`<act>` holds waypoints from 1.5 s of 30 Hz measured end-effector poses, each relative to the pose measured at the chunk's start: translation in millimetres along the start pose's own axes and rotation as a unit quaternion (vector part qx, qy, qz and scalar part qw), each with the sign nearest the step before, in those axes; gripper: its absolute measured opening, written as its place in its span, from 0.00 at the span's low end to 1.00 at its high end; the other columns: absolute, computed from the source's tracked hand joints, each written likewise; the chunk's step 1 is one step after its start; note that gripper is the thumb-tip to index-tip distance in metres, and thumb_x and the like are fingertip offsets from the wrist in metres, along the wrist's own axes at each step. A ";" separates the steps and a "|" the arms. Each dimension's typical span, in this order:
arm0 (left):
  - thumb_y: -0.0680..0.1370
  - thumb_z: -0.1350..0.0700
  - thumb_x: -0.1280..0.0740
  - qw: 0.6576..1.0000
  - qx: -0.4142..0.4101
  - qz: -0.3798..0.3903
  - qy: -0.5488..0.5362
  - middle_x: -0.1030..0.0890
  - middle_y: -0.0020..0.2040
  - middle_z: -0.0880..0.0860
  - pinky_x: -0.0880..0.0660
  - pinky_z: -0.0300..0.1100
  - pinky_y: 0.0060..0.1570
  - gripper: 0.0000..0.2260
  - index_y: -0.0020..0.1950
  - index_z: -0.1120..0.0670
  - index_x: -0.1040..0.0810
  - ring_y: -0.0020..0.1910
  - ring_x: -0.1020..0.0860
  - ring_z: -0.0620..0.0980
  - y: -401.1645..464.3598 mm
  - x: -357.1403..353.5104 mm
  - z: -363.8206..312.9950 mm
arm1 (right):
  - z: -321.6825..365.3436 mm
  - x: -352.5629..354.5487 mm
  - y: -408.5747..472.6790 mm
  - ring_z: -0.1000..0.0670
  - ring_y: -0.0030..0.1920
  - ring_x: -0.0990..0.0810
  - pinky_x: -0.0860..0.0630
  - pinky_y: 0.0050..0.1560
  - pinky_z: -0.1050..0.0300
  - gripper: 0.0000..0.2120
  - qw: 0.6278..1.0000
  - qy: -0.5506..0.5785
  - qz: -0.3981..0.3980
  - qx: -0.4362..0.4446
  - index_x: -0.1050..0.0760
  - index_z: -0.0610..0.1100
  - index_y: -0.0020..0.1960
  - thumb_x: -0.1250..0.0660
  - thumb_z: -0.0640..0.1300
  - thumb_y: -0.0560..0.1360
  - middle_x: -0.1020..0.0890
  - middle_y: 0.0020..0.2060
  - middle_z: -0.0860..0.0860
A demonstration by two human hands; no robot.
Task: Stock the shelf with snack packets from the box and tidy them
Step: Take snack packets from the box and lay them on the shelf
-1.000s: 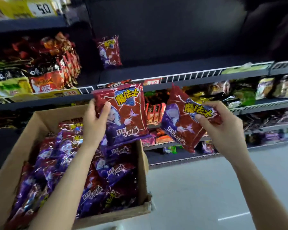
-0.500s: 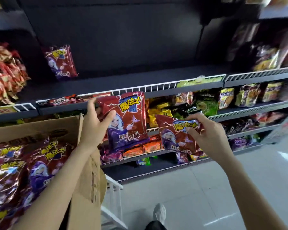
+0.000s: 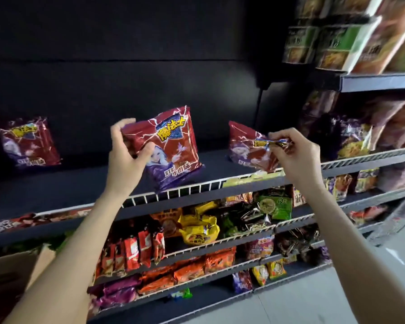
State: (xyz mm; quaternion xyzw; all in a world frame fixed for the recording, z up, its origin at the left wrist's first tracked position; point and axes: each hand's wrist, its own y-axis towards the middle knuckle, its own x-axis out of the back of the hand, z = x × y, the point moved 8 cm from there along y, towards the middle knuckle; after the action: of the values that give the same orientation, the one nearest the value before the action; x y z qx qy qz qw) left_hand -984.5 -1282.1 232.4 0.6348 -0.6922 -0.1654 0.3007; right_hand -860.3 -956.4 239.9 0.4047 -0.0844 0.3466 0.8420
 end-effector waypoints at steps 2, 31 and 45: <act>0.76 0.61 0.33 1.000 -0.006 0.006 0.008 0.26 0.53 0.42 0.24 0.34 0.47 0.21 0.62 0.49 0.40 0.51 0.22 0.38 11.5 -24.7 8.2 | -26.9 -7.9 22.4 0.62 0.37 0.21 0.25 0.39 0.67 0.09 1.000 0.008 0.012 -0.011 0.21 0.48 0.50 0.31 0.36 0.73 0.17 0.45 0.55; 0.79 0.57 0.38 0.941 0.142 0.305 0.044 0.21 0.54 0.51 0.26 0.54 0.53 0.09 0.45 0.43 0.32 0.50 0.22 0.52 22.1 -349.1 51.5 | -211.6 -15.4 52.5 0.56 0.56 0.24 0.30 0.55 0.72 0.12 0.960 0.024 0.268 0.080 0.21 0.45 0.53 0.30 0.34 0.72 0.23 0.54 0.54; 0.77 0.61 0.36 0.933 0.161 0.322 0.021 0.25 0.63 0.45 0.32 0.55 0.64 0.08 0.48 0.49 0.31 0.66 0.30 0.46 -0.7 -366.4 49.3 | -241.4 -8.0 42.7 0.43 0.62 0.31 0.30 0.61 0.48 0.16 0.979 -0.033 0.200 -0.007 0.23 0.48 0.55 0.29 0.35 0.70 0.30 0.62 0.47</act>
State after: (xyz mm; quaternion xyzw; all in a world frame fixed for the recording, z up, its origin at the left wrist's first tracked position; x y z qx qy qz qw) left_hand -1010.1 -931.2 118.7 0.4208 -0.8705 0.0677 0.2460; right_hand -927.4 -763.4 104.2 0.3845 -0.1936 0.4939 0.7555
